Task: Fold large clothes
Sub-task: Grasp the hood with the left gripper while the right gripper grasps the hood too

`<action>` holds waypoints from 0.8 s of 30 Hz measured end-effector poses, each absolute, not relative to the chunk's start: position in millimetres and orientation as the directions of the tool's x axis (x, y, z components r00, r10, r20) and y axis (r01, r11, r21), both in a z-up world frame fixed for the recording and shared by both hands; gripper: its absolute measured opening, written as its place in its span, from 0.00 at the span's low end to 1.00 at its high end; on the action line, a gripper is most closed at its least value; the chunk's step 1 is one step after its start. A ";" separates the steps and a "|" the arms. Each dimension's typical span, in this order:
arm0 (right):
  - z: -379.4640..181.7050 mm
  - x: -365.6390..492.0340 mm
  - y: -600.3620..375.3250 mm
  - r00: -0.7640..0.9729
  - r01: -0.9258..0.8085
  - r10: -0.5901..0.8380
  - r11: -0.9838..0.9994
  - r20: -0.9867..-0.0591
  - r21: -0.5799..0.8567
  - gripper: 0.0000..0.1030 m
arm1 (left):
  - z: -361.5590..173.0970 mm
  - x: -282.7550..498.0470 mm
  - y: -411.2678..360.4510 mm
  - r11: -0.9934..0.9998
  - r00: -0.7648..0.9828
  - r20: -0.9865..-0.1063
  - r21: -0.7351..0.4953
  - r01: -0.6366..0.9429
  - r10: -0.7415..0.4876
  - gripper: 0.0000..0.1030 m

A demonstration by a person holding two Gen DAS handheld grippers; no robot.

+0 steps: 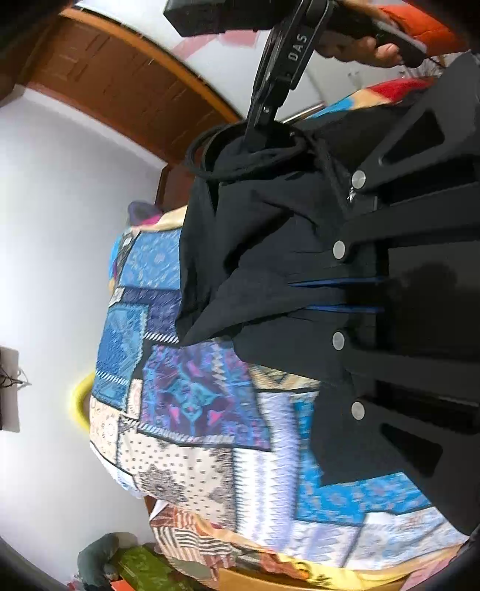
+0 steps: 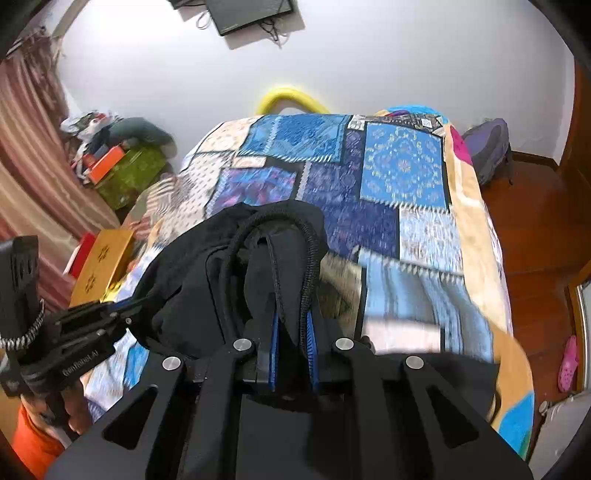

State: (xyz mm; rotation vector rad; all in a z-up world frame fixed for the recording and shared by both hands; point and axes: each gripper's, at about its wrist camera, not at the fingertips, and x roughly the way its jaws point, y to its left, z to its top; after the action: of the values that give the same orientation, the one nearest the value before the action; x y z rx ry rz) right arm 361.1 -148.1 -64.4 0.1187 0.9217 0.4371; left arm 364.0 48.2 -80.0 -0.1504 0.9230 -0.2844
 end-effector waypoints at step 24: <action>-122.9 259.8 -158.3 0.406 -0.413 0.350 0.894 -0.844 0.172 0.17 | -143.3 255.5 30.1 0.978 0.602 -0.780 -0.057 0.203 -0.170 0.11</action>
State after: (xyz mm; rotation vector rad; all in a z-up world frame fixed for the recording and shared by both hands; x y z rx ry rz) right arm 259.8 -158.3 -122.9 -0.0669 1.0470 0.4819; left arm 255.5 30.1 -143.3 0.0391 0.8994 -0.2164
